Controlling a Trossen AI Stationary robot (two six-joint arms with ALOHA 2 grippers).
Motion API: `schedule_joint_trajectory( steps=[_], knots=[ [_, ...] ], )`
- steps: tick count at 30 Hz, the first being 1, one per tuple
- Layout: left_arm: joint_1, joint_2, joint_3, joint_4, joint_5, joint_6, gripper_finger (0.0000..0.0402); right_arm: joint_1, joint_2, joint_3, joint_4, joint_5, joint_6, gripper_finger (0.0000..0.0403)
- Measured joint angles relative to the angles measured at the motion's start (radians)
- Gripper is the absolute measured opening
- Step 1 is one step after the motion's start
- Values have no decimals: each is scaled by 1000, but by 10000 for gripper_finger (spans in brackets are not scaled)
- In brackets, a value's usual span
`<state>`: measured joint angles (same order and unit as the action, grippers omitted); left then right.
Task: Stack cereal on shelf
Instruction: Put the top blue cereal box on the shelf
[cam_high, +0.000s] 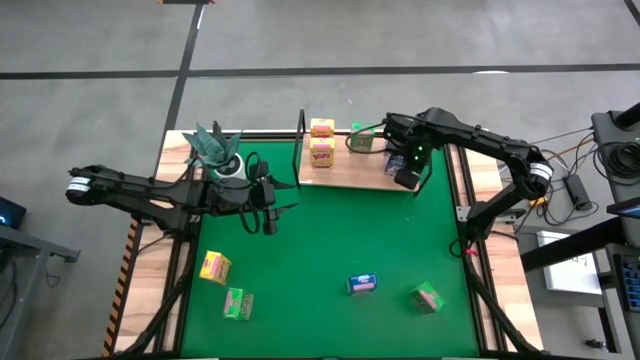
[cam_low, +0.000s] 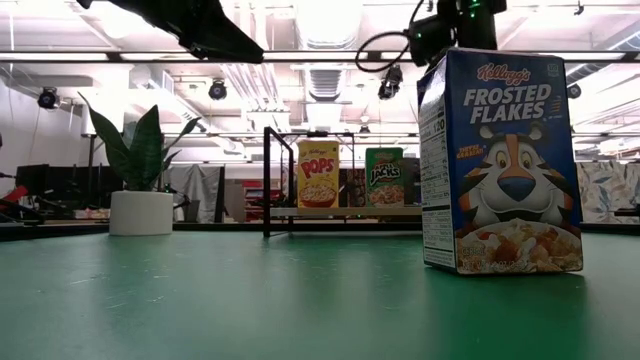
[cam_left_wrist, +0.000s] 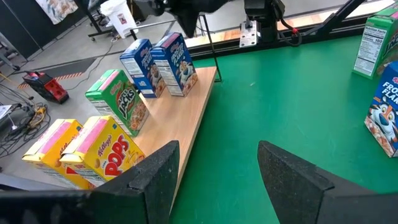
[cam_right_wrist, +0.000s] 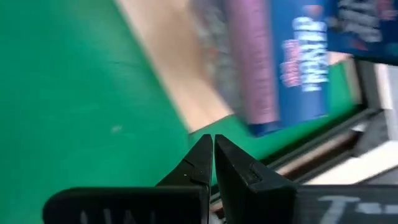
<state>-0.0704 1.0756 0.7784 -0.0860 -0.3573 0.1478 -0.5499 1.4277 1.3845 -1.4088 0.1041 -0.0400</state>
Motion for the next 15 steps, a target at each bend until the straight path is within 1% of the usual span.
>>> schedule_joint_trajectory(
  steps=[3, 7, 15],
  knots=[
    [0, 0, 0, 0, 0, 0, 201, 0, 0, -11, 37, 54, -19, 9],
    [0, 0, 0, 0, 0, 0, 201, 0, -1, -11, 84, 77, -33, 9],
    [0, 0, 0, 1, 0, 0, 201, 0, 0, -11, 106, 81, -50, 9]
  ],
)
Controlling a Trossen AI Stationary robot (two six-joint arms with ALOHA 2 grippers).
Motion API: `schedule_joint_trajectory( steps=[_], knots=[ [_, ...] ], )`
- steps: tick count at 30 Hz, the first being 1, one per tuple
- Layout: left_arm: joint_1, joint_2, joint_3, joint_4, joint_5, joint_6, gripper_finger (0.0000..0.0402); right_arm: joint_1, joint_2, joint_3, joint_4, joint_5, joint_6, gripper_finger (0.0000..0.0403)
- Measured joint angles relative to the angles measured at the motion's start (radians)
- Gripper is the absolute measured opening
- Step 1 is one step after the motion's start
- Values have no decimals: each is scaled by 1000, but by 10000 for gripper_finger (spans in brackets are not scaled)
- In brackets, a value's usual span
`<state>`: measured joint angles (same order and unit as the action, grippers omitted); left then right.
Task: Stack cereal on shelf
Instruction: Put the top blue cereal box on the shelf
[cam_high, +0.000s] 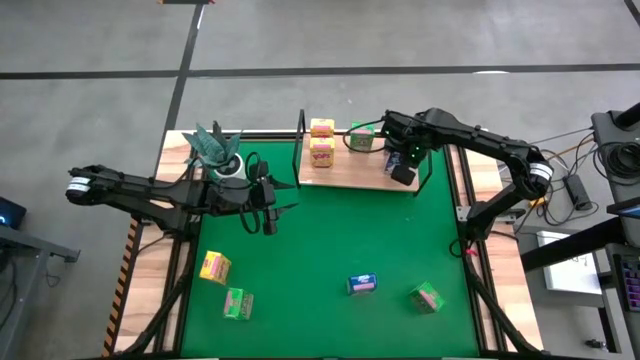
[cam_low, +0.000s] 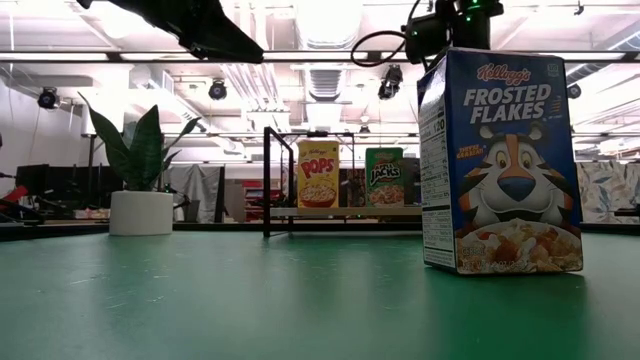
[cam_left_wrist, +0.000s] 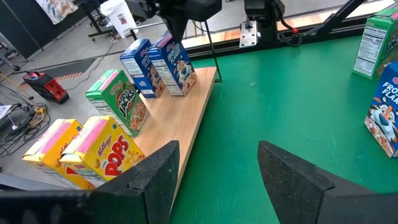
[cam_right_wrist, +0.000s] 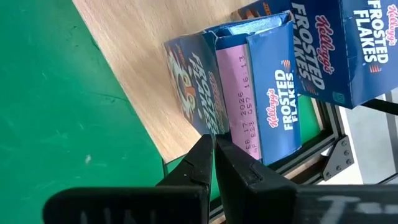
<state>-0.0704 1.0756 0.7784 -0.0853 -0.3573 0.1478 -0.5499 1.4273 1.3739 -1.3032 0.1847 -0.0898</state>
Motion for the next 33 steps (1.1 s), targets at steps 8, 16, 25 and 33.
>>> schedule_joint_trajectory(
  steps=[8, 16, 25, 33],
  knots=[
    [0, 0, 0, -3, 0, 0, 201, 2, -6, 7, -127, -6, 43, 9],
    [0, 0, 0, -5, 0, 0, 201, 2, -6, 6, -101, 60, 45, 9],
    [0, 0, 0, -7, 0, 0, 201, -3, -6, 6, -37, 79, -3, 9],
    [0, 0, 0, -8, 0, 0, 201, -2, -12, 12, -53, 77, -1, 9]
  ],
)
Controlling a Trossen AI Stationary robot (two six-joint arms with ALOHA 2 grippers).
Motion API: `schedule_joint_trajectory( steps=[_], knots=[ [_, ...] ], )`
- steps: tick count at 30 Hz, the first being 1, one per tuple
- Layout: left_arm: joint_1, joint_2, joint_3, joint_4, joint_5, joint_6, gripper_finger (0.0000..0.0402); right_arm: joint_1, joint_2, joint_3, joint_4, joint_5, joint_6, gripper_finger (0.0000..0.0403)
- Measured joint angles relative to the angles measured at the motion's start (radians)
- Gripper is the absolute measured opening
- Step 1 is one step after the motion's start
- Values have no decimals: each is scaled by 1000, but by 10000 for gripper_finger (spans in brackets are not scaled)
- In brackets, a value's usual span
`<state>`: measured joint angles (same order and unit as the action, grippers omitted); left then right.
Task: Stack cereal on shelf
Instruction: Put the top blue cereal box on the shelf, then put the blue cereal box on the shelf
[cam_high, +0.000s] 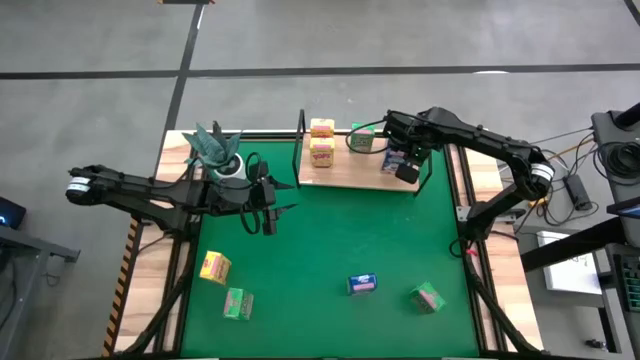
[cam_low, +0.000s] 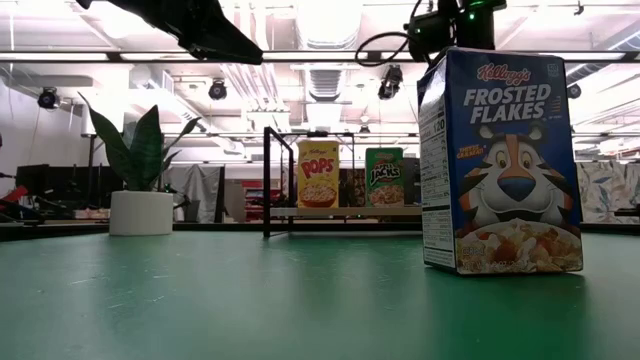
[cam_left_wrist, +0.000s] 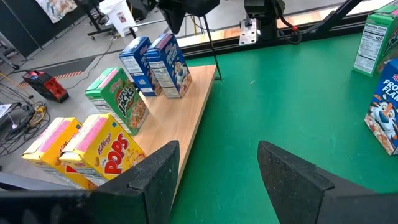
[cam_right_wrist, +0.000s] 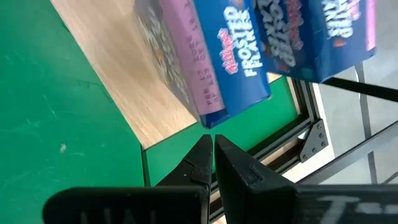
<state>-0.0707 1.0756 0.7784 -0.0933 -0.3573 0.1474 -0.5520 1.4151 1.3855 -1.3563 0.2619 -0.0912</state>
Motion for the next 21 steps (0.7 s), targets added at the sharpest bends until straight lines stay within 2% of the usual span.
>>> schedule_joint_trajectory(
  steps=[9, 13, 21],
  knots=[
    [0, 0, 0, 1, 0, 0, 201, 7, -12, 50, 70, -104, 4, 9],
    [0, 0, 0, 1, 0, 0, 201, 12, -20, 51, 140, -202, -14, 9],
    [0, 0, 0, -12, 0, -9, 201, 159, -74, 47, 338, -240, -23, 9]
  ],
)
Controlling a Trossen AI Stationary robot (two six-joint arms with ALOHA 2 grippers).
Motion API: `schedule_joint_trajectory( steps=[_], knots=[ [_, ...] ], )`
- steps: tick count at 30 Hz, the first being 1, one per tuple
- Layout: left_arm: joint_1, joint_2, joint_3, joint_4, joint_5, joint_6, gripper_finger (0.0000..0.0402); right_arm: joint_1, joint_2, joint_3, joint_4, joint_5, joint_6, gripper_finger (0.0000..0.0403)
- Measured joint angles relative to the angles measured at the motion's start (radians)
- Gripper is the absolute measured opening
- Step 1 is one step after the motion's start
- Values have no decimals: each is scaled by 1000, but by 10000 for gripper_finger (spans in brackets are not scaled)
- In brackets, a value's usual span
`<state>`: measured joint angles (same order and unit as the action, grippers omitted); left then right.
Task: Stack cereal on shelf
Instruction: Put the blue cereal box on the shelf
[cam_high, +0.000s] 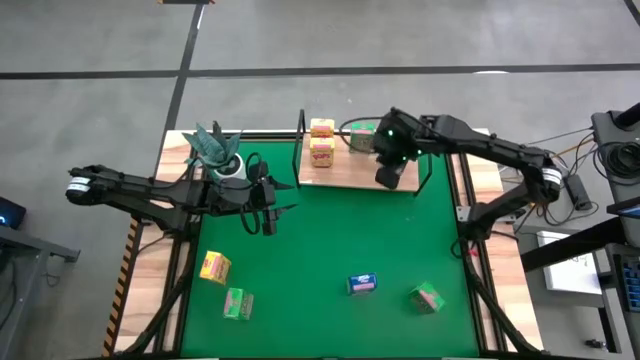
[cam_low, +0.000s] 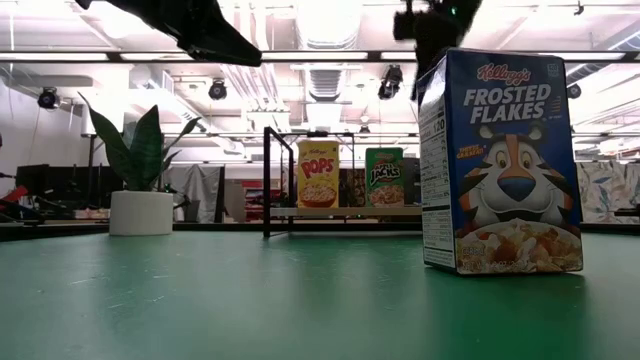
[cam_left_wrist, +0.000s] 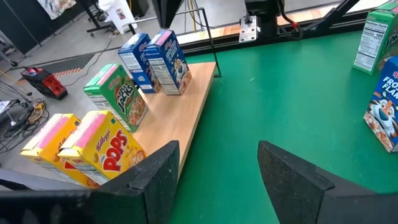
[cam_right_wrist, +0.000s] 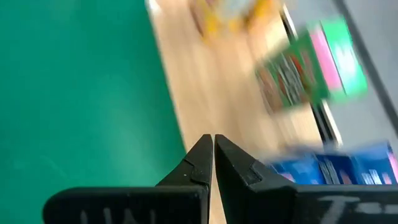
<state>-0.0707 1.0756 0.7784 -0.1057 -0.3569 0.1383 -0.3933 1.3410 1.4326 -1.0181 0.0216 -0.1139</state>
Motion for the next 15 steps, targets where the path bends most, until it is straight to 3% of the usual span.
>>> schedule_joint_trajectory(
  steps=[7, 15],
  knots=[
    [0, 0, 0, -16, 0, -28, 201, 225, -41, -73, 242, -3, 10, 9],
    [0, 0, 0, -34, 0, -55, 201, 473, -25, -133, 380, -3, 74, 9]
  ],
)
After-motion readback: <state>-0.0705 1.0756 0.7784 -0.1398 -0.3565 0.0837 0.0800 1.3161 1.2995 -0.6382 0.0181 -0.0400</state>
